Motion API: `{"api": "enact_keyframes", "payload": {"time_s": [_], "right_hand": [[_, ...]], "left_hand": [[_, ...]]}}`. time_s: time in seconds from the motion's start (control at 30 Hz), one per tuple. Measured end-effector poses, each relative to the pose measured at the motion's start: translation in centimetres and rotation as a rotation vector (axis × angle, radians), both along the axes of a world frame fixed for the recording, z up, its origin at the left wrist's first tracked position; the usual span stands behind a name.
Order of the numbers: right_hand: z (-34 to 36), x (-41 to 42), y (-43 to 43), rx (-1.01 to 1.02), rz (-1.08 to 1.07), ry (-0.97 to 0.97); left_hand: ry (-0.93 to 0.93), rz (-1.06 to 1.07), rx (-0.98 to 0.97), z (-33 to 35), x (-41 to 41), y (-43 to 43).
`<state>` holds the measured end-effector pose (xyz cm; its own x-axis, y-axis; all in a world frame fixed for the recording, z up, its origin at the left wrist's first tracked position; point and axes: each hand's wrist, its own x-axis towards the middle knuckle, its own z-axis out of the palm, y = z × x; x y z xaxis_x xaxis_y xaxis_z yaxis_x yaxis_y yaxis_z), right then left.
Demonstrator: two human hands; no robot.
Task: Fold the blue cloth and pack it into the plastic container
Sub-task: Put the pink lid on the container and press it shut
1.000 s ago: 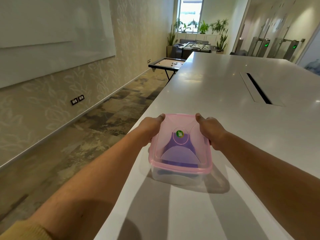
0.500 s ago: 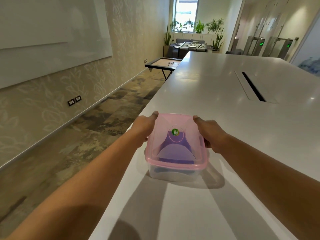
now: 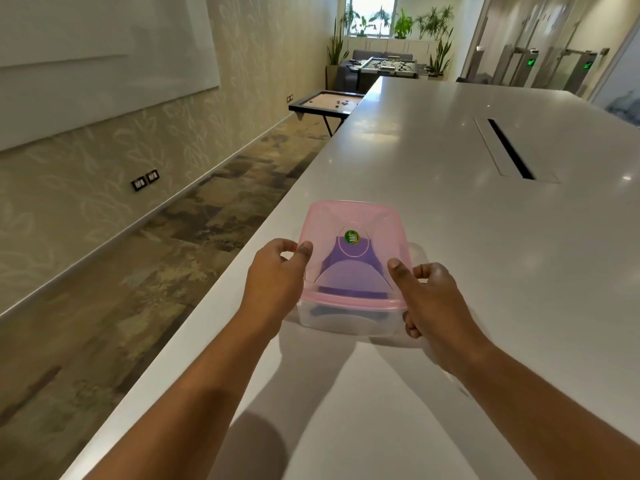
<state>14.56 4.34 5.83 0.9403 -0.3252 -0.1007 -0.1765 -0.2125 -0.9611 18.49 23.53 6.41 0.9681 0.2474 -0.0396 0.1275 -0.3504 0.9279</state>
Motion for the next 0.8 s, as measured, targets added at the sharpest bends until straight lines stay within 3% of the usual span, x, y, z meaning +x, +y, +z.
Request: {"api": "enact_keyframes", "payload": {"time_s": [0.63, 0.8], "right_hand": [[-0.6, -1.4, -0.6, 0.156, 0.059, 0.105], [0.0, -1.5, -0.7, 0.135, 0.072, 0.111]], "left_hand": [[-0.027, -0.025, -0.13, -0.4, -0.9, 0.5], [-0.033, -0.012, -0.043, -0.9, -1.8, 0.3]]}}
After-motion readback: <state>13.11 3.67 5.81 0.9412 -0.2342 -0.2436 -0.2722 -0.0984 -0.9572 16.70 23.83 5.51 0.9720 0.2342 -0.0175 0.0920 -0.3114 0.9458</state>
